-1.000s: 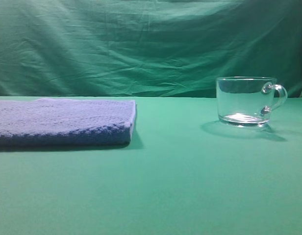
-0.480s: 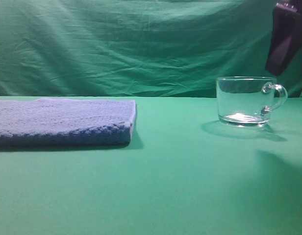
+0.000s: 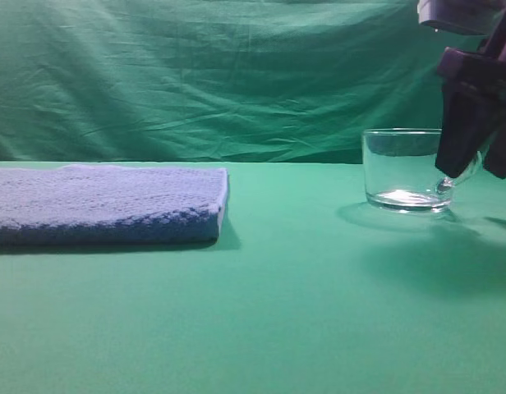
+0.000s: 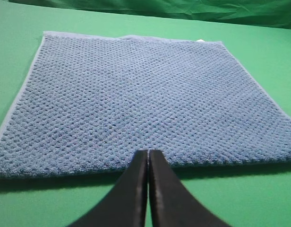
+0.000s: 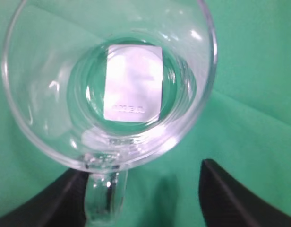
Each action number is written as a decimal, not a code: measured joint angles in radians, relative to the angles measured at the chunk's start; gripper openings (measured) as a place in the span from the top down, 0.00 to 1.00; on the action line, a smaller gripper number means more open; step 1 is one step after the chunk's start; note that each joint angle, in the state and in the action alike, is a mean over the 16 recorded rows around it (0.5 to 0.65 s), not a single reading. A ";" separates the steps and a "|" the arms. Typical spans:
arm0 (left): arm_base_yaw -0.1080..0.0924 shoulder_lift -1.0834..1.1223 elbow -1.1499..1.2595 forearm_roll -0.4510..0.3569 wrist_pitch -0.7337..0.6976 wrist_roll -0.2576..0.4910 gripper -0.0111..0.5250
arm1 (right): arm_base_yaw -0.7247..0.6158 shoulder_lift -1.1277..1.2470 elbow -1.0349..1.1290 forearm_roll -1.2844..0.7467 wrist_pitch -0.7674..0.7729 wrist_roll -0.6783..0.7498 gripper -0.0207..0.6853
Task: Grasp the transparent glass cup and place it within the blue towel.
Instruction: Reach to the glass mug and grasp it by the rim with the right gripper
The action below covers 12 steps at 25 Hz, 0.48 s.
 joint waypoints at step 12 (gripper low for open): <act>0.000 0.000 0.000 0.000 0.000 0.000 0.98 | 0.229 0.080 -0.307 0.000 0.081 -0.016 0.83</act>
